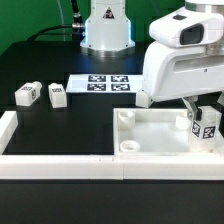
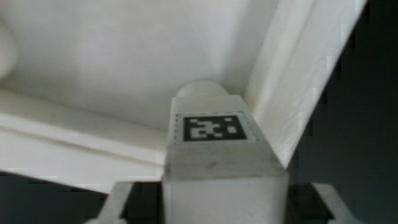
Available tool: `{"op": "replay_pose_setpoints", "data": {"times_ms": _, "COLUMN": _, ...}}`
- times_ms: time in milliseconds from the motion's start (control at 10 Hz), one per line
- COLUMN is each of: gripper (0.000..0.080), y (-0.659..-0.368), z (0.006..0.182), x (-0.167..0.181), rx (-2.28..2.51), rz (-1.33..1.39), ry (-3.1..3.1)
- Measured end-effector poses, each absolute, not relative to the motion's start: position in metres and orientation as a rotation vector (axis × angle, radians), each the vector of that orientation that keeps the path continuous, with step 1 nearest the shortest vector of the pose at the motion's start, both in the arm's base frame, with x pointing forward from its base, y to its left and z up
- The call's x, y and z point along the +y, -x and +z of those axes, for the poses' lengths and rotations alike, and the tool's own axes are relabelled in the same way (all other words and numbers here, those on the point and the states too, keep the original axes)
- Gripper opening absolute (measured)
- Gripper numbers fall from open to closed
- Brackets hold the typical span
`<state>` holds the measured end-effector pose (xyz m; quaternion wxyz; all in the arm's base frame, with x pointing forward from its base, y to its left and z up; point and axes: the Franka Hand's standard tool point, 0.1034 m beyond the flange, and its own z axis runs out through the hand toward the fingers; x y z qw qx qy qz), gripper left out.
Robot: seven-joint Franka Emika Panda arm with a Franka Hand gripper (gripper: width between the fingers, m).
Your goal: Assemble square table
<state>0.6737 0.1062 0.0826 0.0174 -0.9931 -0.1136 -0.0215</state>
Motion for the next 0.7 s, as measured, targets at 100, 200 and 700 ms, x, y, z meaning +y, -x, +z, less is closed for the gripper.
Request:
{"op": "replay_pose_setpoints", "data": {"times_ms": 100, "gripper": 0.0288, "y": -0.6737, "z": 0.0825, "x": 0.1061, "rx": -0.244, "rz": -0.065, "ry": 3.095}}
{"op": "replay_pose_setpoints", "data": {"times_ms": 200, "gripper": 0.0288, "y": -0.6737, "z": 0.0825, "x": 0.1059, "rx": -0.049, "rz": -0.061, "ry": 3.099}}
{"op": "replay_pose_setpoints", "data": {"times_ms": 700, "gripper": 0.0288, "y": -0.6743, "z": 0.0825, "x": 0.1051, "rx": 0.710, "rz": -0.046, "ry": 3.008}}
